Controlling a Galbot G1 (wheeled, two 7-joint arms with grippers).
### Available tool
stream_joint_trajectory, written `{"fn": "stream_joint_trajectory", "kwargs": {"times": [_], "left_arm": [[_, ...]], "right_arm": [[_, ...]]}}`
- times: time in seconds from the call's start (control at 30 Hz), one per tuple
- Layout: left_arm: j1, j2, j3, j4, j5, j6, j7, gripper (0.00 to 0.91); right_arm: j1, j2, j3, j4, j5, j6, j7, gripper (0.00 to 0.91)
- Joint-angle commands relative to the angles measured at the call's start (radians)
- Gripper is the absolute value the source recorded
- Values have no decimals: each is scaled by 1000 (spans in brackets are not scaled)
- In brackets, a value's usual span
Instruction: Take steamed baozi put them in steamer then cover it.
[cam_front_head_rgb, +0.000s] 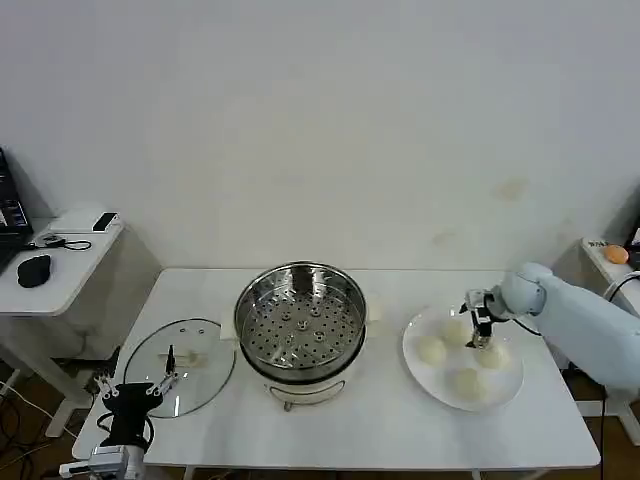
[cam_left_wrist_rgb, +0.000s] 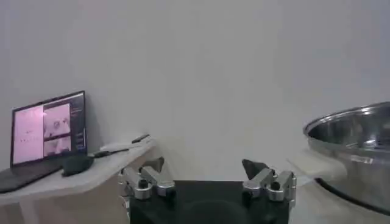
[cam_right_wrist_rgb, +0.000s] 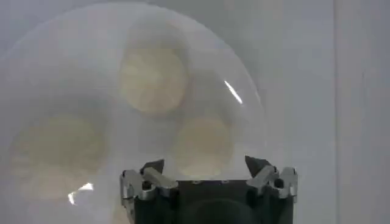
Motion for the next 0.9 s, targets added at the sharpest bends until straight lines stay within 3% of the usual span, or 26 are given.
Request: {"fn": "stream_joint_trajectory", "kwargs": {"times": [0.03,0.43,0.63,0.9], "left_arm": [[1,-1,0,-1,0,0,0,907],[4,-6,-1,0,3,-2,0,907],[4,-7,0,1,3,-2,-1,907],[3,-2,0,4,1,-1,1,907]], "right_arm": [[10,27,-14,-26,-5,-3,-2,836],[3,34,-17,-37,-10,-11,-2,615],[20,11,-24,-7,-3,-9,-9,615],[111,-92,-48,129,60,-18,-12,615]]}}
